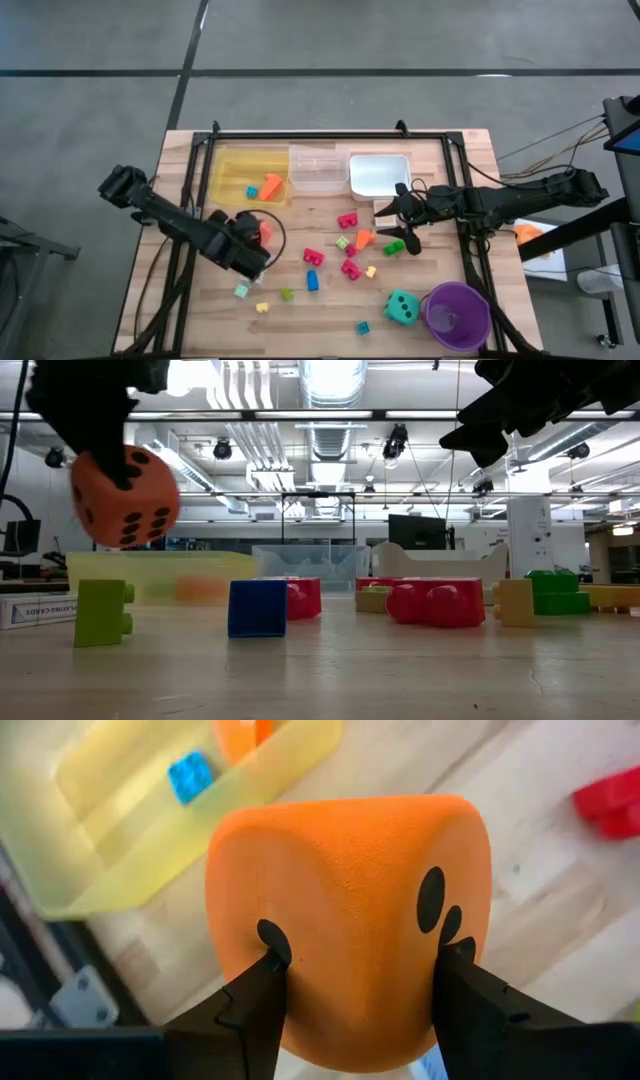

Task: Pick & Place Toys
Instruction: Put the orange dice into the transparent bin

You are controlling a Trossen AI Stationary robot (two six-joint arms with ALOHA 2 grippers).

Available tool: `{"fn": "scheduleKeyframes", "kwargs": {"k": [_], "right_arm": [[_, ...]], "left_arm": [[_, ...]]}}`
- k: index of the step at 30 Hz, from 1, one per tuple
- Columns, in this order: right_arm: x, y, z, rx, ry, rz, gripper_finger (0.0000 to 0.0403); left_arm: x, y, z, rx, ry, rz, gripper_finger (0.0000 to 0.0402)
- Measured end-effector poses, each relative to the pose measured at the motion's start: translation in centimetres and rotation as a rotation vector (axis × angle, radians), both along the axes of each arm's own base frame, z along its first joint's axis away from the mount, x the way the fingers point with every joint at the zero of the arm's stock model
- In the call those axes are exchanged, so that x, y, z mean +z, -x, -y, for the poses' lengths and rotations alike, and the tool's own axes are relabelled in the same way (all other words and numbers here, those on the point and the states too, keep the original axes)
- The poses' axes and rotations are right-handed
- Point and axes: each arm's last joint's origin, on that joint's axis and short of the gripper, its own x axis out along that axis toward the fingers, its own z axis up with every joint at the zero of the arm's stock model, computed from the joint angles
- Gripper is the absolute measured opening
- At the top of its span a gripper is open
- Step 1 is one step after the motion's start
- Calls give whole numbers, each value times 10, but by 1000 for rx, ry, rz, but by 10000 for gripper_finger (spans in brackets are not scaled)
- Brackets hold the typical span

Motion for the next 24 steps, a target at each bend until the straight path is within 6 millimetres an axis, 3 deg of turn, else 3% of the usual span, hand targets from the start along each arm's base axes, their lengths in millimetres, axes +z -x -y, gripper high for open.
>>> {"fn": "scheduleKeyframes", "kwargs": {"k": [14, 24], "right_arm": [[0, 0, 0, 1, 2, 0, 230], [0, 0, 0, 0, -1, 0, 230]], "left_arm": [[2, -37, -40, -128, -47, 107, 176], [10, -52, -70, -223, -158, 92, 176]]}}
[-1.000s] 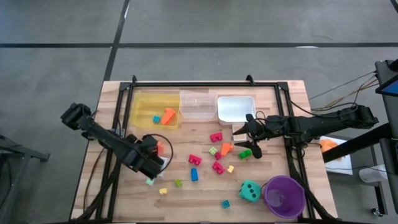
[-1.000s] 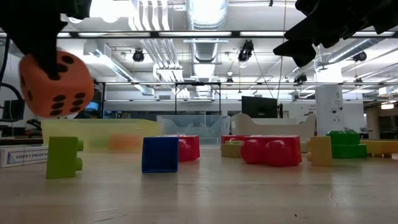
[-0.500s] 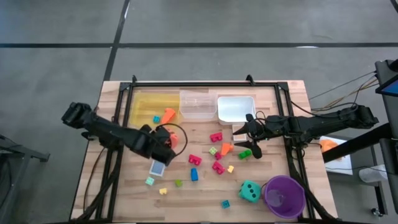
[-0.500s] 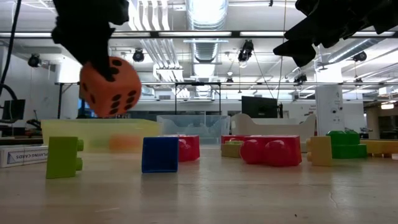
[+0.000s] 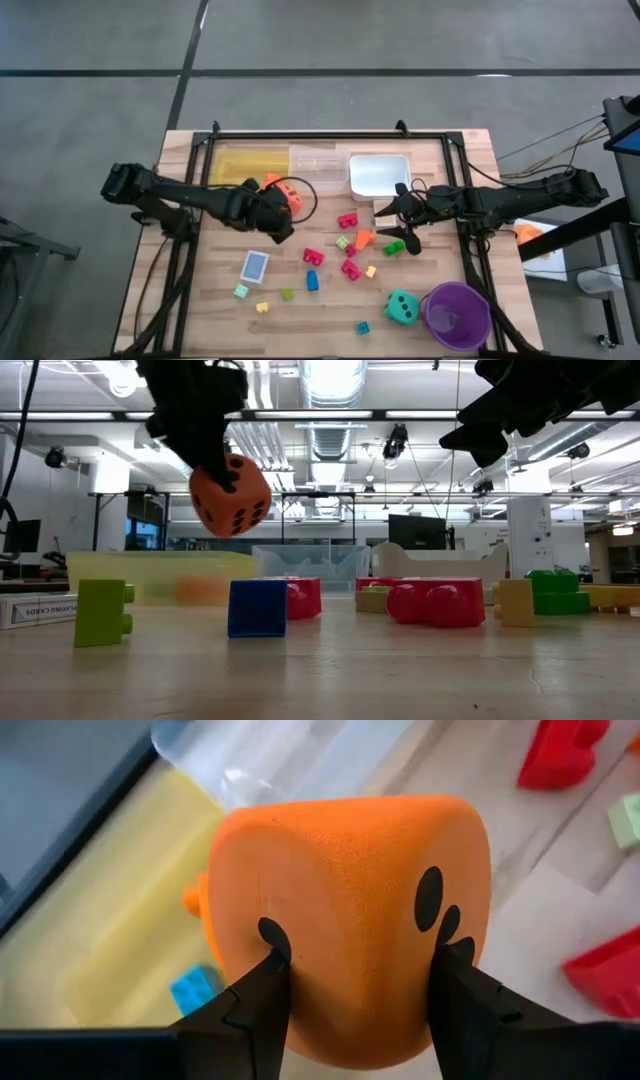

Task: Pick & Place Toys
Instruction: Put the orange dice into the transparent bin

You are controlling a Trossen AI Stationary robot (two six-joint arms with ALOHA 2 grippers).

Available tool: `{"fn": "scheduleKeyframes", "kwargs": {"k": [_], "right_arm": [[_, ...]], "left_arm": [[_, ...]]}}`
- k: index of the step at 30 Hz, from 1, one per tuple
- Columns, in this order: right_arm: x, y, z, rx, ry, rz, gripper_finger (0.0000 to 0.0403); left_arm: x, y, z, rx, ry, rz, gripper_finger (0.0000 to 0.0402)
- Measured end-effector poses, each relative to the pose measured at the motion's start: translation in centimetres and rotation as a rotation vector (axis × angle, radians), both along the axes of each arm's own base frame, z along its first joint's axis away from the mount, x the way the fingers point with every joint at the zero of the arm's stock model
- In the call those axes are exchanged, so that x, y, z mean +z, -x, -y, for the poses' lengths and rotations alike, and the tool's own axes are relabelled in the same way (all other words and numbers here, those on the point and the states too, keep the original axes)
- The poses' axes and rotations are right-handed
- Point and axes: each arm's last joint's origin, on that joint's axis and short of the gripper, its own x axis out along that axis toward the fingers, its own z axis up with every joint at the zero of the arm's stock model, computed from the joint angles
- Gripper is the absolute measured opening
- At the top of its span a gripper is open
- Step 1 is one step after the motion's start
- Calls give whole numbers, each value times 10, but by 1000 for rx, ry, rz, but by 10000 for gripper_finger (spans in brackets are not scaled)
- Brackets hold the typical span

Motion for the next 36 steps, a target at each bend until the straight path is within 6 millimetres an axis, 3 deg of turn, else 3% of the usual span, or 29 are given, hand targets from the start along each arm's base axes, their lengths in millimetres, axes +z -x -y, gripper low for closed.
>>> {"fn": "scheduleKeyframes", "kwargs": {"k": [8, 13, 24, 29, 36], "right_arm": [[0, 0, 0, 0, 0, 0, 230], [0, 0, 0, -1, 0, 0, 230], [0, 0, 0, 1, 3, 0, 230], [0, 0, 0, 0, 3, 0, 230], [0, 0, 0, 1, 2, 0, 230]], "left_arm": [[41, -19, -26, -89, -71, 77, 173], [52, -22, -50, -75, -105, 84, 171], [30, -40, -85, -111, -157, -47, 168], [35, -50, -101, -123, -168, -61, 167], [33, -69, -109, -205, -197, -134, 163]]}}
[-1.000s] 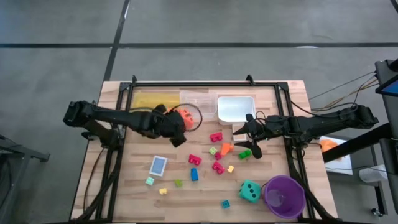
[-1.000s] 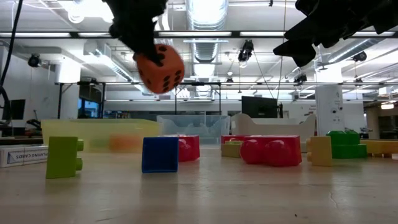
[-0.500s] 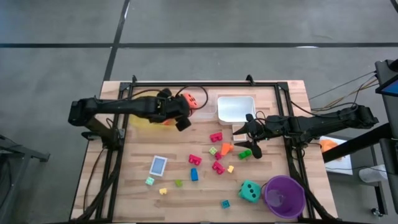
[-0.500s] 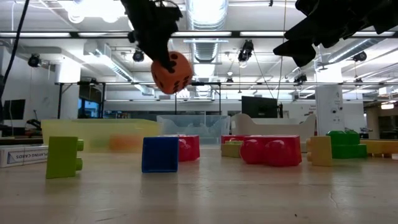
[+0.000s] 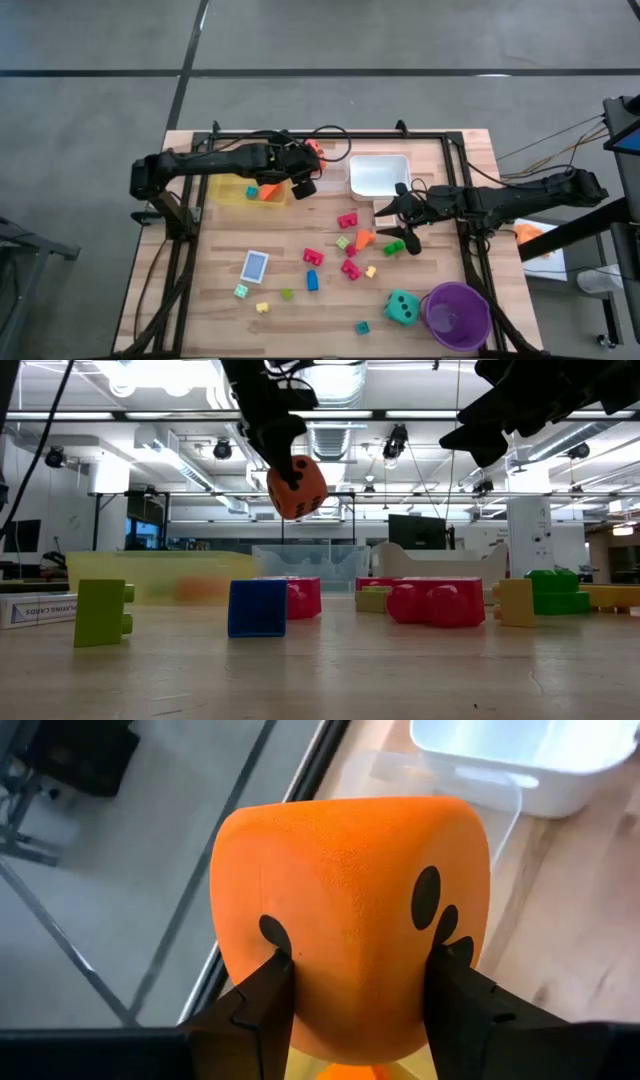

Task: Pick & Place Toys
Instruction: Put the orange dice into the transparent bin

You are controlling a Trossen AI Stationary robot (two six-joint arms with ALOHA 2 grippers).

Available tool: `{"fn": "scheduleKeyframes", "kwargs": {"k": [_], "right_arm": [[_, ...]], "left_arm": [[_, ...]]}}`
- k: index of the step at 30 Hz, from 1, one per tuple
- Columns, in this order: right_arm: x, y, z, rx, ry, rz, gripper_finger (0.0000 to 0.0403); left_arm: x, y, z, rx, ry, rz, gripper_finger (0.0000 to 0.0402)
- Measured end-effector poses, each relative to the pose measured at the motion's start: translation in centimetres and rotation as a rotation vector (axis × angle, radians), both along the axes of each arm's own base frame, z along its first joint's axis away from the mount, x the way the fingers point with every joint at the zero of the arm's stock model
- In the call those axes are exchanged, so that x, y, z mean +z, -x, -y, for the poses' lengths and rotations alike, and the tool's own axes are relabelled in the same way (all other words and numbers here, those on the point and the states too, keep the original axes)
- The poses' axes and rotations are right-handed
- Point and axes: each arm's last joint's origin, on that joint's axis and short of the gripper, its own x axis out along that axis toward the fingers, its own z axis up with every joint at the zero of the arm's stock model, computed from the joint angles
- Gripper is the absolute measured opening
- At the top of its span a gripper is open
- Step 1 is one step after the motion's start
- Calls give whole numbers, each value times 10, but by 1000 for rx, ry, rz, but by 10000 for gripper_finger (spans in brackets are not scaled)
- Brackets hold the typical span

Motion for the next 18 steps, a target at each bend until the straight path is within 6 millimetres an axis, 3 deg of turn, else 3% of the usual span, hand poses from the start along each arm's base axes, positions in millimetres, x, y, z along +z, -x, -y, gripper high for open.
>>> {"fn": "scheduleKeyframes", "kwargs": {"k": [10, 18], "right_arm": [[0, 0, 0, 0, 0, 0, 230], [0, 0, 0, 0, 0, 0, 230]], "left_arm": [[-40, -23, -9, -47, -96, -226, 156], [-52, -24, -23, -92, -73, -304, 152]]}}
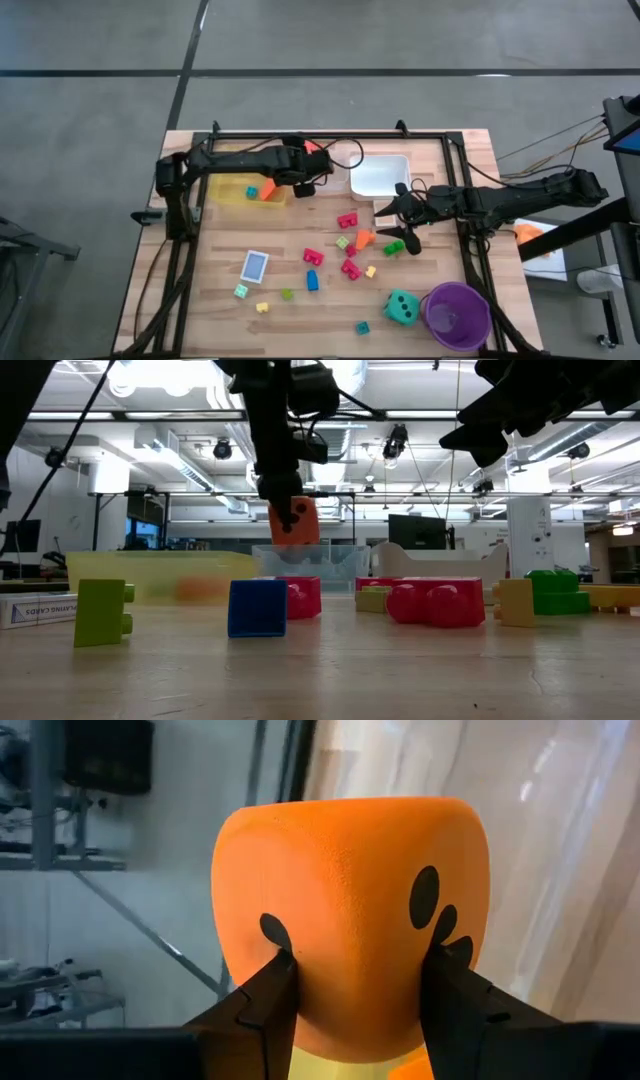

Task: Pick & Place Toys
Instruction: Put the orange dice into the transparent bin

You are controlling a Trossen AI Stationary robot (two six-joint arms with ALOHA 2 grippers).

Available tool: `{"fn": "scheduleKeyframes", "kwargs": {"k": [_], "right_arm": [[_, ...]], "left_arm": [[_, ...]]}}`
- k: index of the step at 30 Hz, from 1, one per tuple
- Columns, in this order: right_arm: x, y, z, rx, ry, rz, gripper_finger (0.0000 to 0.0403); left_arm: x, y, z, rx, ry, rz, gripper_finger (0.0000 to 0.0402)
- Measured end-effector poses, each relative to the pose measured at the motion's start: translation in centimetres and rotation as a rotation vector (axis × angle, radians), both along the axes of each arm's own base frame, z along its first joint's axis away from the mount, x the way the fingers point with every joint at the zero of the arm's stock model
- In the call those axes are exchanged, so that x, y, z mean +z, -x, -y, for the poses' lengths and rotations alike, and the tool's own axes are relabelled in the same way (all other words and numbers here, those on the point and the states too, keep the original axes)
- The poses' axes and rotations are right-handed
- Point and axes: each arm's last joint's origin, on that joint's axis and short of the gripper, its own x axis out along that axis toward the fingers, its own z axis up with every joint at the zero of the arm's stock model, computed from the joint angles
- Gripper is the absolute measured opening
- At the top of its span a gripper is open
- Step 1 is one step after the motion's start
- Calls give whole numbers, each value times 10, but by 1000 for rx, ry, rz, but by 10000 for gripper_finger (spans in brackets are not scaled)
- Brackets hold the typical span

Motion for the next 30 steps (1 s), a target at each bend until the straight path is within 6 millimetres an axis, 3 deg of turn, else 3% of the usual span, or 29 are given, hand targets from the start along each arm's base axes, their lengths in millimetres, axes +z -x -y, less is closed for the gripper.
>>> {"fn": "scheduleKeyframes", "kwargs": {"k": [7, 18, 30], "right_arm": [[0, 0, 0, 0, 0, 0, 230], [0, 0, 0, 0, 1, 0, 230], [0, 0, 0, 1, 5, 1, 230]], "left_arm": [[-12, -1, -10, -123, 92, -92, 150], [-4, 8, -44, -50, 224, -69, 138], [-1, 10, -44, -111, 318, -73, 132]]}}
